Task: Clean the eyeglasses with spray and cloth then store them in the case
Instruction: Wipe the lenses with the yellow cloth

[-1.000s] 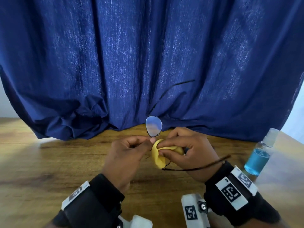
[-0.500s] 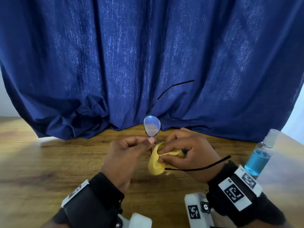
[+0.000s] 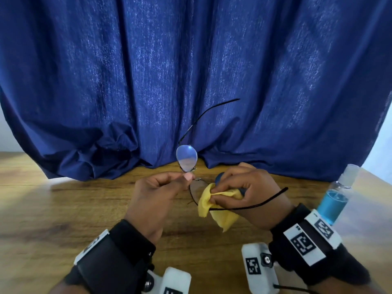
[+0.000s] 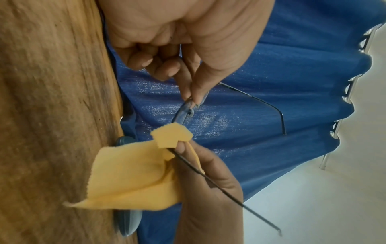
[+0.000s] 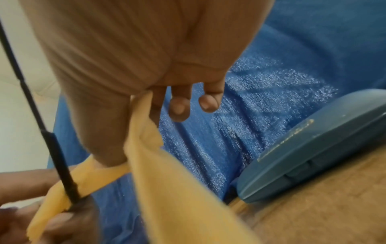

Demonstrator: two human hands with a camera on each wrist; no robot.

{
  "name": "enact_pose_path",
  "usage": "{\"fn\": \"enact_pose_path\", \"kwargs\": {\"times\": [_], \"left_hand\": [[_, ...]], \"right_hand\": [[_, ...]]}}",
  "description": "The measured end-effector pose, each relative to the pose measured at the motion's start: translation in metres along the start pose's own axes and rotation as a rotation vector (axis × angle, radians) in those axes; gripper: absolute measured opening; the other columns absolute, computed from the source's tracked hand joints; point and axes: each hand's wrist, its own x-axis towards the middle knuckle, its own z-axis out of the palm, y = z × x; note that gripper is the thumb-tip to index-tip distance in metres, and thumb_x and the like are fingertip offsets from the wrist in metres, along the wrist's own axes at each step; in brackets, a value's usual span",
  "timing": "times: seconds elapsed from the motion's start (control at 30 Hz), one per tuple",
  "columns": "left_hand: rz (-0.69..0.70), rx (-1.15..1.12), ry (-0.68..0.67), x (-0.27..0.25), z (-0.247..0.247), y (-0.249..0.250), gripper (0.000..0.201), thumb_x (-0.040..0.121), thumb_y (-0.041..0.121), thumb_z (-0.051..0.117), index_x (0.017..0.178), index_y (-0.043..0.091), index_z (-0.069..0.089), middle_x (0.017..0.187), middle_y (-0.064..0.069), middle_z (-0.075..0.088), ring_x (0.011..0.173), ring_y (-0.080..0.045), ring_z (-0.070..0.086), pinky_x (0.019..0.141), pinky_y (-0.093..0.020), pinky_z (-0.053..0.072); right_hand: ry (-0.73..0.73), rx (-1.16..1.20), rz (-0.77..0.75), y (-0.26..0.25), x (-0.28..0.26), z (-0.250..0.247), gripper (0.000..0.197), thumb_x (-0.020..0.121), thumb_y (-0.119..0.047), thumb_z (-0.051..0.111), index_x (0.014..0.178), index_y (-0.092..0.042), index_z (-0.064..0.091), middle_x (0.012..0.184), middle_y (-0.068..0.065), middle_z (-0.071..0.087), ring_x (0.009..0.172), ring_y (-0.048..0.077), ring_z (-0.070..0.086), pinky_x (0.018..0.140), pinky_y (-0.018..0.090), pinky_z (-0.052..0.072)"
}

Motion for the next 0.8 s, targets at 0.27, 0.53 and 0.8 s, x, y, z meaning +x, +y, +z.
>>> {"fn": "enact_pose_path", "kwargs": {"times": [0.27, 0.53, 0.8], "left_hand": [[0.001, 0.022, -0.013, -0.004, 0.004, -0.002, 0.014, 0.089, 0.012, 0.072, 0.094, 0.002, 0.08, 0.056, 0.015, 0.068, 0.05, 0.009, 0.058, 0.057, -0.009, 0.043], [-0.015, 0.016, -0.039, -0.009, 0.007, -0.004, 0.014, 0.089, 0.012, 0.072, 0.093, 0.0, 0.079, 0.059, 0.01, 0.071, 0.049, 0.008, 0.059, 0.051, -0.005, 0.044], [-0.008, 0.018, -0.062, -0.012, 0.01, -0.006, 0.016, 0.088, 0.015, 0.074, 0.091, 0.001, 0.08, 0.062, 0.009, 0.072, 0.05, 0.007, 0.058, 0.054, -0.007, 0.045]], "right_hand": [[-0.119, 0.016, -0.032, -0.001, 0.001, -0.002, 0.015, 0.076, -0.043, 0.079, 0.083, -0.031, 0.08, 0.082, -0.022, 0.068, 0.084, 0.004, 0.062, 0.075, 0.022, 0.047], [-0.057, 0.044, -0.017, -0.003, 0.001, -0.001, 0.011, 0.077, -0.038, 0.081, 0.082, -0.028, 0.081, 0.083, -0.014, 0.072, 0.083, 0.009, 0.065, 0.075, 0.032, 0.052], [0.047, 0.066, -0.034, -0.008, 0.001, 0.007, 0.008, 0.077, -0.028, 0.084, 0.082, -0.022, 0.081, 0.081, -0.011, 0.072, 0.078, 0.009, 0.067, 0.07, 0.032, 0.054]]}}
